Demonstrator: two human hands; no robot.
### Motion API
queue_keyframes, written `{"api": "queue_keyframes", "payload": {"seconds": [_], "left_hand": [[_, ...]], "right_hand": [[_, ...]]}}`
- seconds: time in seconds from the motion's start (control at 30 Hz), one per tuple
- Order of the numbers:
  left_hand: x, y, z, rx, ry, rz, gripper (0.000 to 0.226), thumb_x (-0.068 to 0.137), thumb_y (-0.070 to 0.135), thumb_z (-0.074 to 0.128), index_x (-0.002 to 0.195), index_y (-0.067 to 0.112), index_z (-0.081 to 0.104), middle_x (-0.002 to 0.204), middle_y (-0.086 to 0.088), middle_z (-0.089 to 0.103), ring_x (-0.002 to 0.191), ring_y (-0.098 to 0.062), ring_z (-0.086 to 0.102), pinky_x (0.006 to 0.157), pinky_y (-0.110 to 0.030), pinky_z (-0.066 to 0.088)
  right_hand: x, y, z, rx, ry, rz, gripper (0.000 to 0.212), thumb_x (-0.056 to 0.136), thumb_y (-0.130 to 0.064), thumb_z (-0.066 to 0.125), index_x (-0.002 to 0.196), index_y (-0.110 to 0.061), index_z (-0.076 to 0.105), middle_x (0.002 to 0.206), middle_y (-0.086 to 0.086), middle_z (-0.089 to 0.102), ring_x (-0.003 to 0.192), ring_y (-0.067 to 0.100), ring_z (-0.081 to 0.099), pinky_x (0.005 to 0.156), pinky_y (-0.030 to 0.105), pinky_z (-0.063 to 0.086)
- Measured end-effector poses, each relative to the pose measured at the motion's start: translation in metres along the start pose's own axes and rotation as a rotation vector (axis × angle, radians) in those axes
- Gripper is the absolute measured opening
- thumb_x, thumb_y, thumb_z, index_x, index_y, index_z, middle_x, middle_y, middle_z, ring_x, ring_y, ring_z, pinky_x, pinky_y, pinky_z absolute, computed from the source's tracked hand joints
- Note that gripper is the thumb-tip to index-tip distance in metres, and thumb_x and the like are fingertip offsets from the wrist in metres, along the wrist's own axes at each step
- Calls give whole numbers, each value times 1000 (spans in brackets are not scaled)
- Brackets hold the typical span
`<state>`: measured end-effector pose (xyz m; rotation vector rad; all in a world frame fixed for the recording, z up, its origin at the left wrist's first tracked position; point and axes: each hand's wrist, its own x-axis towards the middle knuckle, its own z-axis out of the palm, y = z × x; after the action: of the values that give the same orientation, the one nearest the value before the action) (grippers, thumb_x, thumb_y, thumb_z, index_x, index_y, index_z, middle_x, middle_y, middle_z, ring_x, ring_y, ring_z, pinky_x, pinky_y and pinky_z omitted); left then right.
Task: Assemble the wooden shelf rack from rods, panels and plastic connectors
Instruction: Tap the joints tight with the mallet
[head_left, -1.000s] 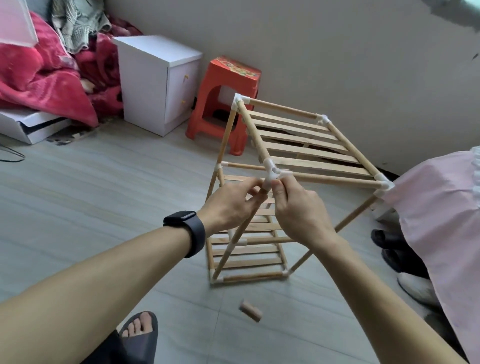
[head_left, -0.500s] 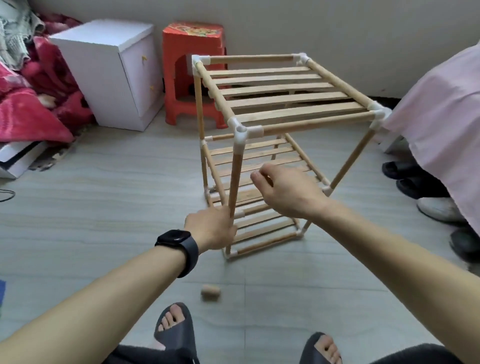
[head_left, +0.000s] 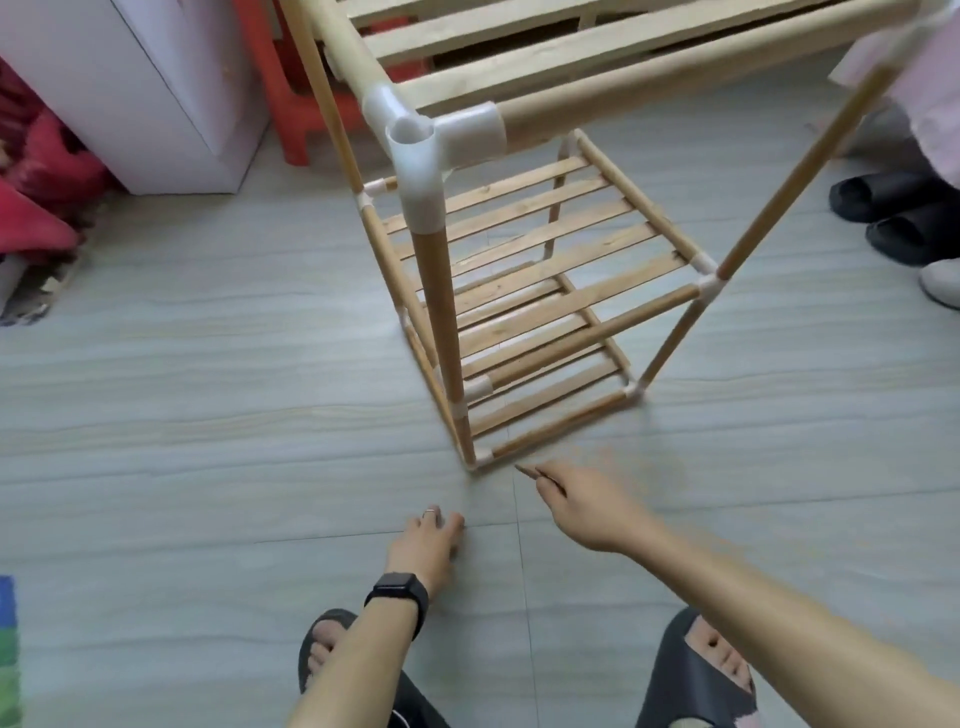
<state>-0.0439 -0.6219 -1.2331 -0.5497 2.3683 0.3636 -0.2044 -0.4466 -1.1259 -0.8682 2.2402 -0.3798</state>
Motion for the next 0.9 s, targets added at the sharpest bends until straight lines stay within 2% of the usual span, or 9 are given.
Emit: {"api": "queue_keyframes", "payload": {"seconds": [0.1, 0.2, 0.3, 0.37, 0.47, 0.57, 0.67, 0.83, 0.9], "left_hand": [[10, 2, 11, -77, 57, 19, 33, 101, 21, 47, 133, 16, 43, 131, -9, 52, 118, -30, 48, 89, -41, 50], [13, 18, -5, -962, -54, -158, 35, 102, 32, 53, 128, 9, 53, 99, -3, 71, 88, -20, 65, 75, -31, 52], [15, 42, -32, -1663, -397, -154, 27, 104, 21, 51, 124, 7, 63, 106, -8, 75, 84, -22, 68, 71, -32, 52], [12, 57, -48, -1929, -483, -143, 26, 101, 16, 51, 117, 3, 66, 107, -13, 72, 82, -25, 67, 62, -31, 50], [1, 76, -66, -2029, -423, -106, 27, 100, 13, 50, 115, 0, 69, 102, -14, 64, 75, -23, 64, 57, -29, 45], [-10, 86, -83, -2022, -265, -74, 28, 103, 12, 48, 120, -1, 67, 95, -11, 62, 70, -18, 60, 58, -27, 44], [-27, 90, -100, -1965, -155, 10, 29, 106, 13, 46, 127, 0, 61, 91, -9, 60, 67, -15, 56, 60, -24, 45], [-61, 95, -128, -1813, -32, 216, 33, 104, 5, 48, 135, 1, 58, 126, -14, 65, 116, -27, 61, 98, -35, 51], [-73, 98, -141, -1819, 28, 252, 32, 104, 5, 48, 134, 1, 58, 123, -15, 67, 115, -28, 63, 90, -32, 55]], "right_hand": [[1, 15, 31, 107, -58, 72, 19, 109, -27, 35, 98, -22, 50, 96, 3, 64, 90, 28, 59, 59, 29, 33], [-4, 28, 44, 220, -48, 89, 21, 108, -35, 39, 112, -24, 56, 87, -7, 64, 85, 19, 60, 65, 29, 38], [-9, 38, 46, 229, 15, 119, 27, 107, -39, 43, 120, -25, 62, 72, -12, 54, 74, 14, 53, 59, 24, 34], [-12, 40, 39, 257, 56, 145, 23, 106, -40, 44, 108, -29, 64, 70, -12, 53, 78, 18, 53, 62, 28, 37], [-19, 37, 20, 308, 95, 124, 23, 105, -41, 45, 89, -39, 61, 75, -17, 56, 82, 13, 54, 64, 21, 35], [-30, 30, 1, 301, 95, 95, 27, 105, -44, 44, 100, -36, 69, 98, -11, 68, 97, 14, 60, 76, 28, 40], [-43, 23, -14, 287, 133, 84, 31, 105, -42, 45, 105, -31, 74, 98, -10, 66, 97, 12, 57, 80, 29, 40], [-65, 7, -32, 138, 174, 68, 37, 105, -37, 42, 103, -19, 74, 98, 2, 73, 97, 24, 63, 85, 38, 51], [-73, 0, -39, 207, 247, 69, 36, 105, -39, 43, 103, -22, 74, 101, 1, 74, 99, 22, 63, 87, 38, 51]]}}
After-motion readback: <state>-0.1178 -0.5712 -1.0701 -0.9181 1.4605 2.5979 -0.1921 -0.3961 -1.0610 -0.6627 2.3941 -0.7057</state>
